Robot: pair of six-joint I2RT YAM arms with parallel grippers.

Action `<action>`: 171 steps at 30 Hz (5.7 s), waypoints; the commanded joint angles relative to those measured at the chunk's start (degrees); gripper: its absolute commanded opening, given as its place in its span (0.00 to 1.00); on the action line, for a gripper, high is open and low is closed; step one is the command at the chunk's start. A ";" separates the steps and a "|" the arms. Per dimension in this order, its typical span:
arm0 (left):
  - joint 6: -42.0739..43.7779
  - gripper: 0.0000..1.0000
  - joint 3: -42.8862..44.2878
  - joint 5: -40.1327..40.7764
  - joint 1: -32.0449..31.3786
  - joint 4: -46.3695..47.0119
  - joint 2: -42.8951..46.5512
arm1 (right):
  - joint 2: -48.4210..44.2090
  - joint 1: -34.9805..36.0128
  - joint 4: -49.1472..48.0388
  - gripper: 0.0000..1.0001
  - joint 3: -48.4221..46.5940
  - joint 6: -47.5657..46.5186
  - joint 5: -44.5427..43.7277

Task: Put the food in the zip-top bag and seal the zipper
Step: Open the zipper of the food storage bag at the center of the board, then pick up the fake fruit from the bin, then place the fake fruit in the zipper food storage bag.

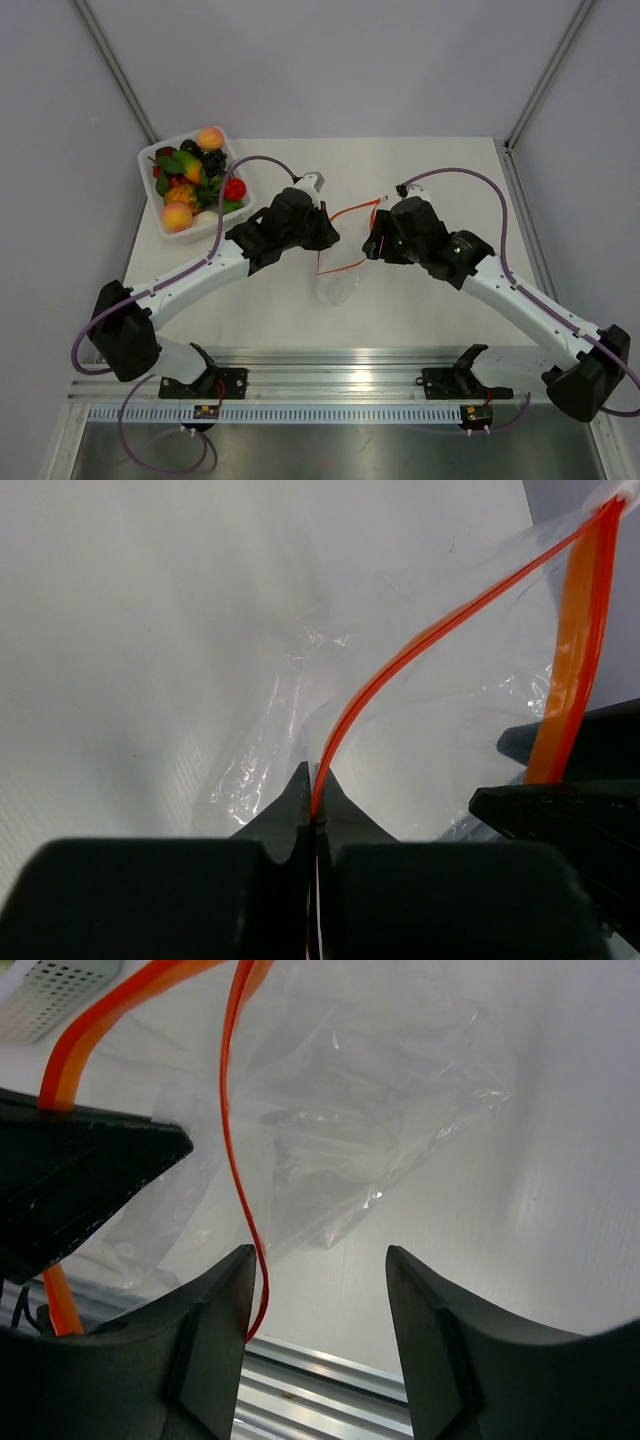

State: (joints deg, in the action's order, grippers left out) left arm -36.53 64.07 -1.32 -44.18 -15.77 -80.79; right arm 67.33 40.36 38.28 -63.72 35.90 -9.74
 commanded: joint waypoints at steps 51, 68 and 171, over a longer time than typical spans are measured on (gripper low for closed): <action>7.62 0.80 15.55 19.68 29.06 -23.17 0.13 | 16.96 4.29 -6.99 0.00 -10.72 -8.30 -1.95; -0.64 0.96 24.87 14.08 39.17 -18.16 -18.24 | 14.58 4.29 -7.78 0.00 -8.08 -7.25 -1.25; 11.31 0.92 15.90 13.52 40.56 -33.45 3.55 | 6.94 4.20 -20.26 0.00 4.22 1.02 11.04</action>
State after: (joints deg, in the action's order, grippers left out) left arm -23.86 76.23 1.48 -7.01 -48.75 -73.76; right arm 74.96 44.36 22.22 -59.96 37.76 -1.76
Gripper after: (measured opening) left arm 0.908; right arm 0.011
